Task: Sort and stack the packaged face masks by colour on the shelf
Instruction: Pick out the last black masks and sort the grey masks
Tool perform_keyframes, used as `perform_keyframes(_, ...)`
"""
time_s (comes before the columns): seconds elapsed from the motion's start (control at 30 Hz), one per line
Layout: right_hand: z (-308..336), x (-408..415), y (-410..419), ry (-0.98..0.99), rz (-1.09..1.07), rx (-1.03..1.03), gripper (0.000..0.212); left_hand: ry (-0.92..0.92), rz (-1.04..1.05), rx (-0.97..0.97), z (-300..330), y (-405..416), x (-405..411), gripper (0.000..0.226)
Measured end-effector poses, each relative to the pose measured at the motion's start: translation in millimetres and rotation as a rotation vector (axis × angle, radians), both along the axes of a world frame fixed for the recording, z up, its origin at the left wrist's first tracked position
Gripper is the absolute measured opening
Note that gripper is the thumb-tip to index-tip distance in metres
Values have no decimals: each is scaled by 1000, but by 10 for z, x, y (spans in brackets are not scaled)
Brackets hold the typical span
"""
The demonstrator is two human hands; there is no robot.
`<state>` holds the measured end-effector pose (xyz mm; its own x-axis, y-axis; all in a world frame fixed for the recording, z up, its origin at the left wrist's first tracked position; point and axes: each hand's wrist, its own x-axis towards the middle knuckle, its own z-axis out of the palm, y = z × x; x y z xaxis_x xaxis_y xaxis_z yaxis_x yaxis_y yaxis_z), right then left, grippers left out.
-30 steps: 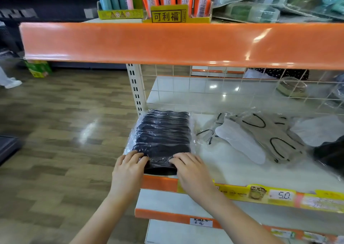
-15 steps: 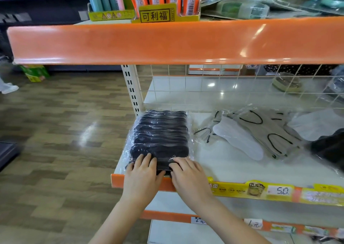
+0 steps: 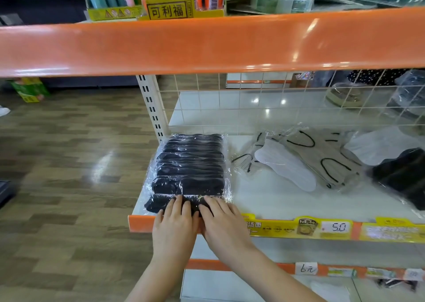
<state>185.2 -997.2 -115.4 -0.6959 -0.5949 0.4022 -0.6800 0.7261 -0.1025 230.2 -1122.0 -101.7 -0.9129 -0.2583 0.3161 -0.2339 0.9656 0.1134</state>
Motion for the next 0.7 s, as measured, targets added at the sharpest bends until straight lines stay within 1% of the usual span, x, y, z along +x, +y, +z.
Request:
perform_keyframes(0.27, 70, -82, 3, 5, 20, 8, 24, -45, 43, 34, -24, -63, -48, 50)
perform_keyframes(0.33, 75, -89, -12, -4, 19, -2, 28, -38, 27, 55, -37, -87, -76, 59)
perform_keyframes(0.4, 90, -95, -28, -28, 15, -16, 37, -26, -4, 58, -39, -132, -109, 75)
perform_keyframes(0.43, 98, -102, -31, -38, 14, -26, 39, -25, -14, 48, -35, -153, -129, 78)
perform_keyframes(0.47, 107, -111, -36, -49, 15, -35, 40, -34, -21, 40, -35, -172, -150, 75)
perform_keyframes(0.57, 117, -149, -54, -70, 17, -45, 43, -101, -18, 10, -31, -205, -206, 53)
perform_keyframes(0.7, 122, -222, -102, -95, 7, -57, 45, -155, -29, -32, -29, -238, -298, 49)
